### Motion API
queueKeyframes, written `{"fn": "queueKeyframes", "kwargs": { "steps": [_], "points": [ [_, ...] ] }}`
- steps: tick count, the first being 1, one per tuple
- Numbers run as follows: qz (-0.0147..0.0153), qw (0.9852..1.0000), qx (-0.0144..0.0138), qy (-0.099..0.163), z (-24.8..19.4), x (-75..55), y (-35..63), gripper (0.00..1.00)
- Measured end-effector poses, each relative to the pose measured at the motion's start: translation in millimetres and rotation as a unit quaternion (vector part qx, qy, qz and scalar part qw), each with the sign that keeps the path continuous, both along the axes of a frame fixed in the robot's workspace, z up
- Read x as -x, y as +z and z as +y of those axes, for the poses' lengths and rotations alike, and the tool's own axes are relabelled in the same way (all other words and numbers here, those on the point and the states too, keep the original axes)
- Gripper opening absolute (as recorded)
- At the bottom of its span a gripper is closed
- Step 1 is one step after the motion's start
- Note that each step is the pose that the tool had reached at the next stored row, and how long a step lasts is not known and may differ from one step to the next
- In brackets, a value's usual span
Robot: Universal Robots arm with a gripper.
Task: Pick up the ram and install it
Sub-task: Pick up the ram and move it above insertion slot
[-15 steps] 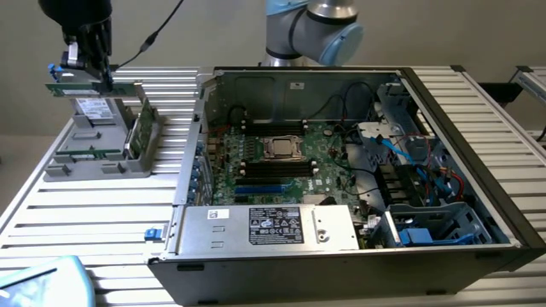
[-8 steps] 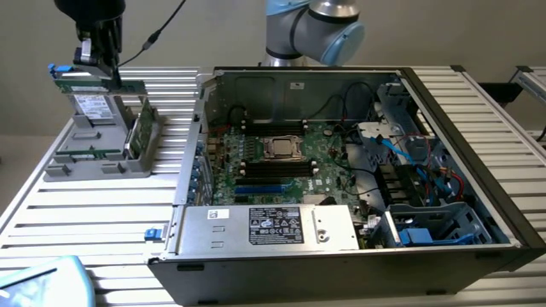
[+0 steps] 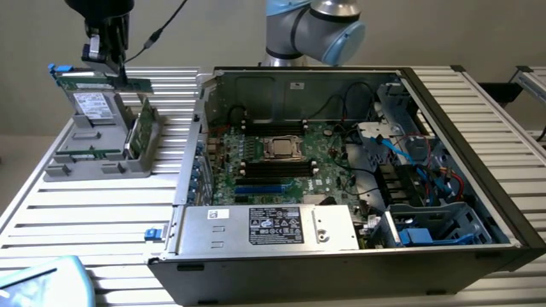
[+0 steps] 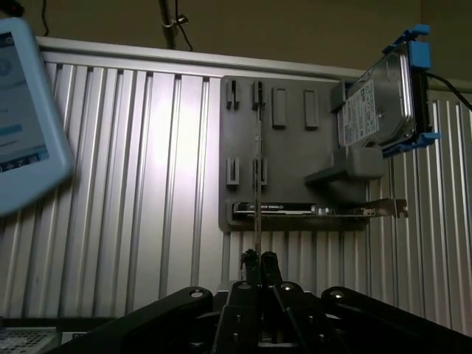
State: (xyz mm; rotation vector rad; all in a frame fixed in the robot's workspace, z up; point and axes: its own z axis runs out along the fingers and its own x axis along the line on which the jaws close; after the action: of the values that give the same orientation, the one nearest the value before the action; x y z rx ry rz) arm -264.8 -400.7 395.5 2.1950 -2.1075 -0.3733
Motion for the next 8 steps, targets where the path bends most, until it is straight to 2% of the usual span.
{"fn": "queueKeyframes", "kwargs": {
  "steps": [8],
  "points": [
    [0.0008, 1.0000, -0.0013, 0.000, -0.5, -19.0, 4.9, 0.13]
  ]
}}
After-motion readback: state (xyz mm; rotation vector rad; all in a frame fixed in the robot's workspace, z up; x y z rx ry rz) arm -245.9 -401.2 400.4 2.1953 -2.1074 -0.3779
